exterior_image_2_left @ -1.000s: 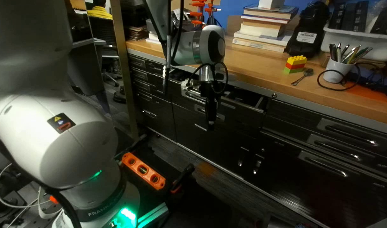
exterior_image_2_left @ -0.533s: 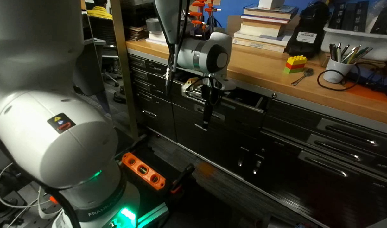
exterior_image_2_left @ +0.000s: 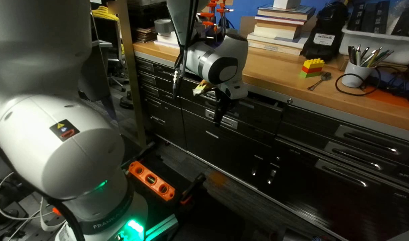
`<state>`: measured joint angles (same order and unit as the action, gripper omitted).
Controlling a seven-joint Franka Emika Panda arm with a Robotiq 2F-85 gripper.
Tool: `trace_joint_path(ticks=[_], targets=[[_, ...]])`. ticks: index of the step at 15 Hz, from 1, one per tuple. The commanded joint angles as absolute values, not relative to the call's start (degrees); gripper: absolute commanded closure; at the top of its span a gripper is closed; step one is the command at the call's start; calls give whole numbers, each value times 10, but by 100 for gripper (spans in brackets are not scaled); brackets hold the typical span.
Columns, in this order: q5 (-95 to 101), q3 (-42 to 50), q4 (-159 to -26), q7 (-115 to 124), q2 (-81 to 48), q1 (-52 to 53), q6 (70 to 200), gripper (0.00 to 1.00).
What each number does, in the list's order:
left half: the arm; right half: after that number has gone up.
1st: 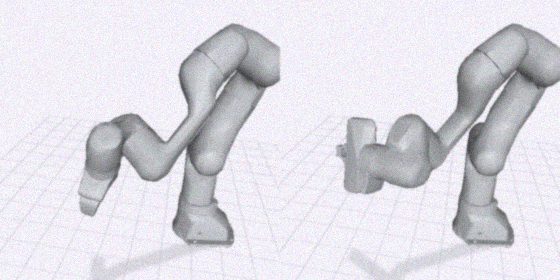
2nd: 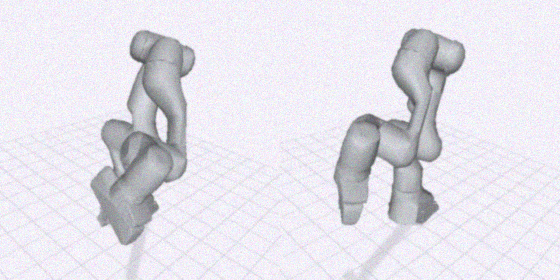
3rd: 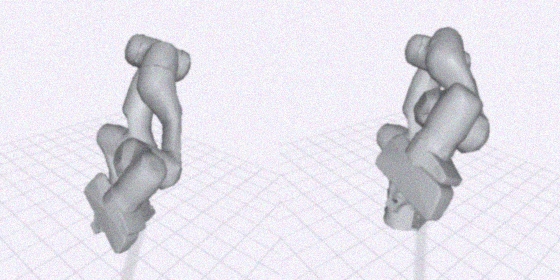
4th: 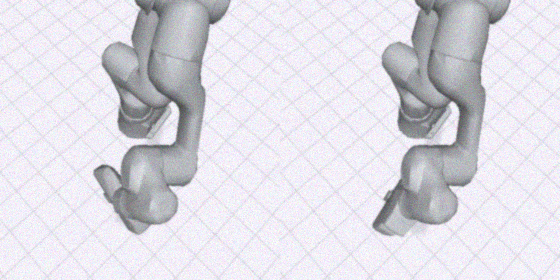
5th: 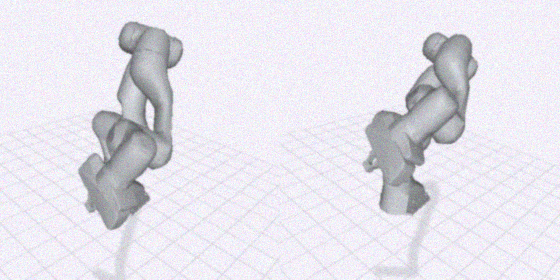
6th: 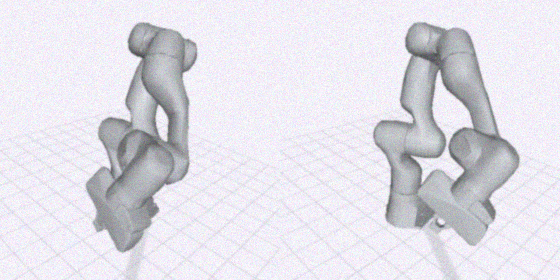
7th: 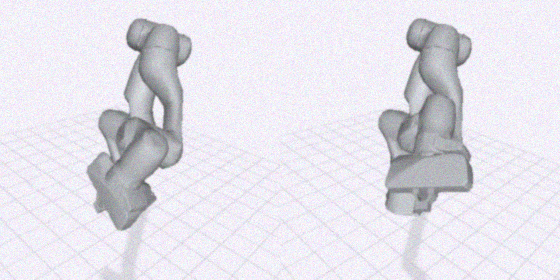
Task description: Pick up all the black objects and put them in the open drawer and close it
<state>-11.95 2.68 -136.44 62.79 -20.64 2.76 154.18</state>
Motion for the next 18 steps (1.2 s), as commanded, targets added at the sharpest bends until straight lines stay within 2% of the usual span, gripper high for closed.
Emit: trace_joint_path(ticks=[1,13,15,18], targets=[[-180,-6,-1332,591,-243,19,1607,0],[-280,-74,-1297,495,-290,-1,1716,0],[-251,-46,-1308,488,-282,20,1698,0],[-156,60,-1342,521,-237,95,1602,0]])
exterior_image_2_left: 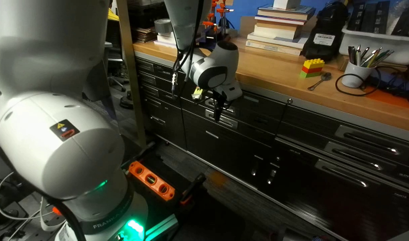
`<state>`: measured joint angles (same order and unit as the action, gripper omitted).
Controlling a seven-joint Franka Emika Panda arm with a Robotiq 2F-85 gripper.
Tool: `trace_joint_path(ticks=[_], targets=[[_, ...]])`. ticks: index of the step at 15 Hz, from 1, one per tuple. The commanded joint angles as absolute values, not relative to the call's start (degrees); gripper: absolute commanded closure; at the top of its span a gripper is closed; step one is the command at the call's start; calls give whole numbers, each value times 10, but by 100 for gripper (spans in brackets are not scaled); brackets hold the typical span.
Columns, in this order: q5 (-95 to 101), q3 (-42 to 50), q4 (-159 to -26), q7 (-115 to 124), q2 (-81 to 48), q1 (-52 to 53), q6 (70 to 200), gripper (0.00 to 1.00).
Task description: Pick up all the black objects and put them in the open drawer and close it
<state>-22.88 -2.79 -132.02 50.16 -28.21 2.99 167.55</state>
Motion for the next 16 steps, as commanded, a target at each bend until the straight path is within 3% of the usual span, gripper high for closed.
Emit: trace_joint_path(ticks=[1,4,9,16], targets=[[-123,79,-1351,521,-221,105,1569,0],[-15,117,-1375,508,-157,120,1474,0],[92,78,-1423,426,-2,86,1342,0],[54,15,-1473,203,227,48,1197,0]])
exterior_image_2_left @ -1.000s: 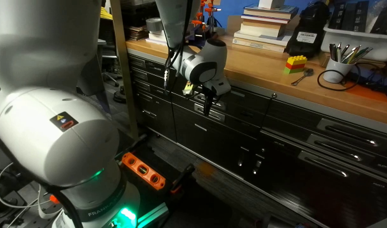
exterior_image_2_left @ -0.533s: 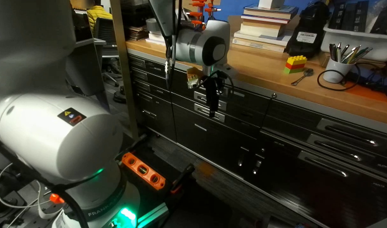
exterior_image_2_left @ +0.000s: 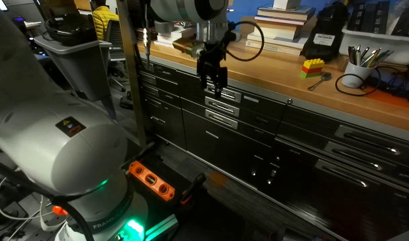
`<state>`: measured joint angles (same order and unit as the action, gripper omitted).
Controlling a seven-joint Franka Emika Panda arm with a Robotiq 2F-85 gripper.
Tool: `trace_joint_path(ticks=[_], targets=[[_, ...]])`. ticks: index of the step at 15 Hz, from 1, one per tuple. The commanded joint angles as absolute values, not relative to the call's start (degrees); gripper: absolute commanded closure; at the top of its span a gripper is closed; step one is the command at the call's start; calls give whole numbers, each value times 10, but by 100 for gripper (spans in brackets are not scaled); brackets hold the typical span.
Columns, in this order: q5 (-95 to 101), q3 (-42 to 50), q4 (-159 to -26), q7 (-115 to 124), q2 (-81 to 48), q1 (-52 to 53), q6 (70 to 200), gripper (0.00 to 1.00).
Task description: Pick up all the black objects and put them in the open drawer and close it
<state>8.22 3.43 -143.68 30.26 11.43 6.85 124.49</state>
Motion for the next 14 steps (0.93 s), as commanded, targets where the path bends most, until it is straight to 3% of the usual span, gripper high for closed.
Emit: trace_joint_path(ticks=[1,7,14], targets=[[41,15,-1474,166,260,47,1172,0],[3,32,-1480,23,403,30,1060,0],[-3,55,-1498,-30,477,9,1033,0]])
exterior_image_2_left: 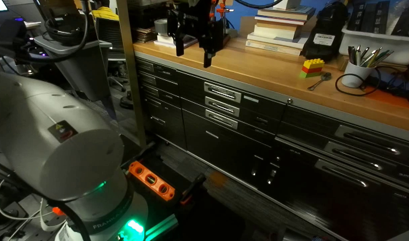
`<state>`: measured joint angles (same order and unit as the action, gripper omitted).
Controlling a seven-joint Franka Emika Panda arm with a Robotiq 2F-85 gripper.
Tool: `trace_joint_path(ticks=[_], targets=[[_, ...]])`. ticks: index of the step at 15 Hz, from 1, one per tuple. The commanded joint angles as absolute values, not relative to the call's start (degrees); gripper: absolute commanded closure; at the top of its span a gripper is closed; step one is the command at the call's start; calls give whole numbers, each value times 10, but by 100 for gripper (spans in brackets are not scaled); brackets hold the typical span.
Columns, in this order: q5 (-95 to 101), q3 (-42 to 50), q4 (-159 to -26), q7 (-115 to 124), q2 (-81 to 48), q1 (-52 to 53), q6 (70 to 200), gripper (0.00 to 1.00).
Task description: Pick up all the black objects and put them in the open drawer and close it
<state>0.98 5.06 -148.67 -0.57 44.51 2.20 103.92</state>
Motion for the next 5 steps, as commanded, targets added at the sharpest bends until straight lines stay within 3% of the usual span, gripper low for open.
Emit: trace_joint_path(ticks=[1,5], targets=[[3,43,-1489,-18,451,7,1038,0],[3,46,-1495,-22,461,4,1038,0]])
